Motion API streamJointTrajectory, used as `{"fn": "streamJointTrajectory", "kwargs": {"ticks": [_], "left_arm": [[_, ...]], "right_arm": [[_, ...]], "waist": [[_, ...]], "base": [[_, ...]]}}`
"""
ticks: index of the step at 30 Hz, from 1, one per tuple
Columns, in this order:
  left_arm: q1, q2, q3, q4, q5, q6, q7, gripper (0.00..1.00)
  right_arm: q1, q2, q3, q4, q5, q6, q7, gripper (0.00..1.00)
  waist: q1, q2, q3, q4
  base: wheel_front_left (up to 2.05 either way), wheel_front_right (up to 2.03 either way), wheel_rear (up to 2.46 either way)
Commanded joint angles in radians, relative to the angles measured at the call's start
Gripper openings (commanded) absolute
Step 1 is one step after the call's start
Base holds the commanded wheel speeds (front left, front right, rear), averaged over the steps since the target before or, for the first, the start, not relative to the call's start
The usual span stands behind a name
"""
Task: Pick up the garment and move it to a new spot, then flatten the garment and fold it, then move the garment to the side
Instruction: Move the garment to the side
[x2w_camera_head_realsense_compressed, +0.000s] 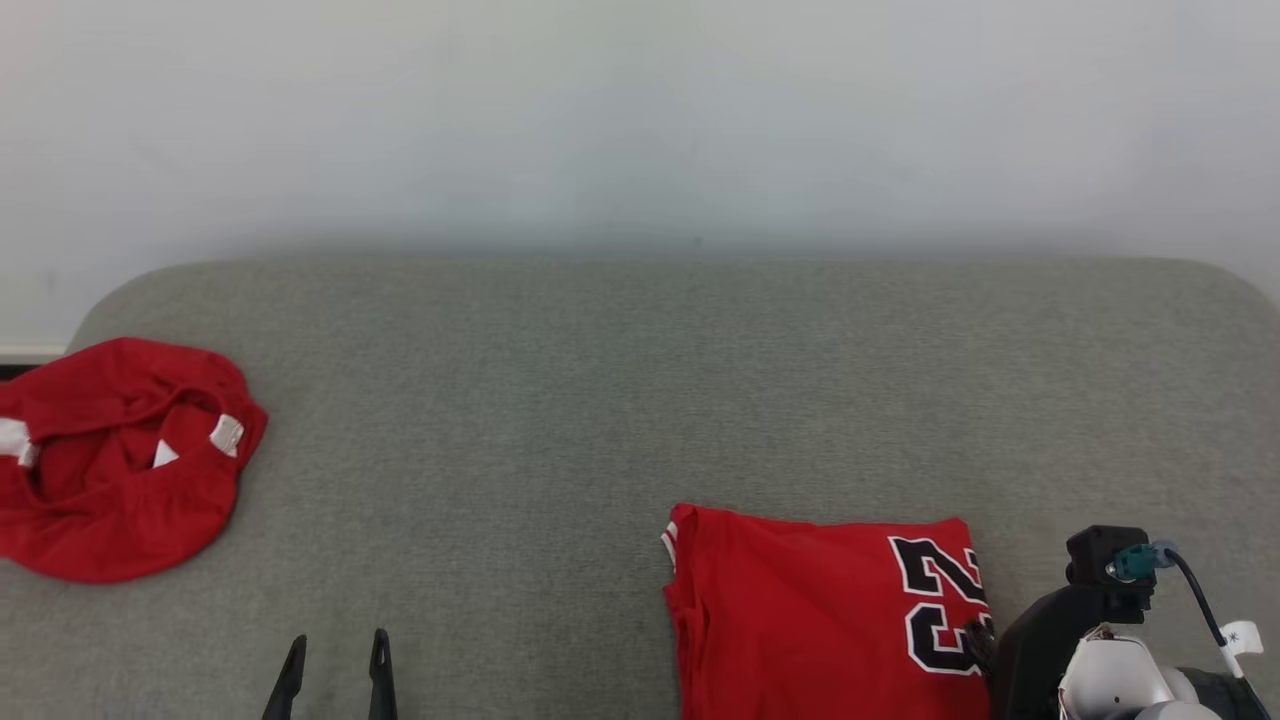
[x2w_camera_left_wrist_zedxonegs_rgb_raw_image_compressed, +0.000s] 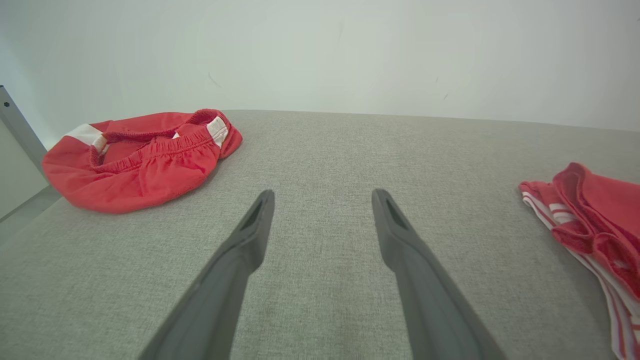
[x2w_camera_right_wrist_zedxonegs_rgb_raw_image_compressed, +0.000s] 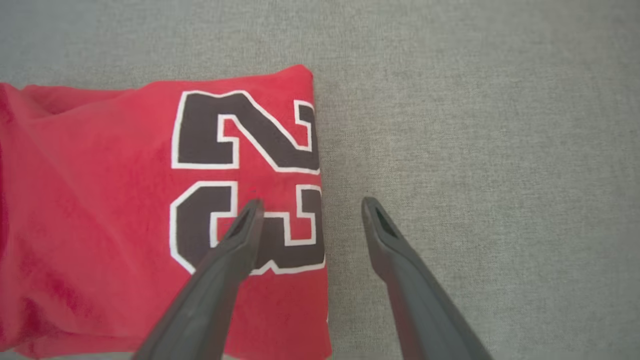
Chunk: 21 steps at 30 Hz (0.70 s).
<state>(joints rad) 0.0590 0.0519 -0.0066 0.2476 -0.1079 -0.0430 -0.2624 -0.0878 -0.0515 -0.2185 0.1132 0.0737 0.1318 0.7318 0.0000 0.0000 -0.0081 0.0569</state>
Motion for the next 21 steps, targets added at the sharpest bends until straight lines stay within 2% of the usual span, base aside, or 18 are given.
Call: {"fn": "streamJointTrajectory", "kwargs": {"ticks": [1,3,9,16,17,18,19,20,21], "left_arm": [[-0.011,0.000,-0.003,-0.004,0.005,0.002,-0.003,1.00],[-0.017,0.000,-0.009,-0.006,0.003,0.002,-0.003,1.00],[-0.035,-0.001,-0.023,-0.010,-0.001,0.004,-0.003,1.00],[-0.052,-0.001,-0.026,-0.019,-0.007,0.008,-0.003,1.00],[-0.056,-0.002,-0.028,-0.020,-0.008,0.007,-0.003,1.00],[-0.059,-0.001,-0.030,-0.021,-0.008,0.007,-0.003,1.00],[-0.063,-0.002,-0.033,-0.022,-0.009,0.008,-0.003,1.00],[-0.066,-0.002,-0.035,-0.023,-0.010,0.009,-0.003,1.00],[-0.069,-0.002,-0.037,-0.024,-0.011,0.009,-0.003,1.00]], "right_arm": [[0.007,0.002,0.000,-0.007,0.001,-0.003,0.022,1.00],[0.008,0.001,-0.009,-0.019,-0.014,-0.003,0.065,1.00],[-0.003,-0.002,-0.061,-0.008,-0.064,-0.003,0.088,1.00],[-0.050,-0.001,-0.053,0.079,-0.063,-0.003,0.136,1.00],[-0.057,-0.006,-0.046,0.093,-0.063,-0.003,0.146,0.87],[-0.065,-0.011,-0.037,0.105,-0.063,-0.003,0.156,0.65],[-0.074,-0.019,-0.028,0.117,-0.063,-0.003,0.165,0.24],[-0.081,-0.030,-0.014,0.125,-0.064,-0.003,0.169,0.00],[-0.091,-0.042,0.001,0.130,-0.058,-0.003,0.162,0.00]], "waist": [[0.0000,0.0000,0.018,0.029],[0.0000,0.0000,0.029,0.047],[0.0000,0.0000,0.063,0.083],[0.0000,0.0000,0.102,0.089],[0.0000,0.0000,0.107,0.088],[0.0000,0.0000,0.114,0.086],[0.0000,0.0000,0.119,0.085],[0.0000,0.0000,0.124,0.084],[0.0000,0.0000,0.128,0.083]], "base": [[0.00,0.00,0.00],[0.00,0.00,0.00],[0.00,0.00,0.00],[0.00,0.00,0.00],[0.00,0.00,0.00],[0.00,0.00,0.00],[0.00,0.00,0.00],[0.00,0.00,0.00],[0.00,0.00,0.00]]}}
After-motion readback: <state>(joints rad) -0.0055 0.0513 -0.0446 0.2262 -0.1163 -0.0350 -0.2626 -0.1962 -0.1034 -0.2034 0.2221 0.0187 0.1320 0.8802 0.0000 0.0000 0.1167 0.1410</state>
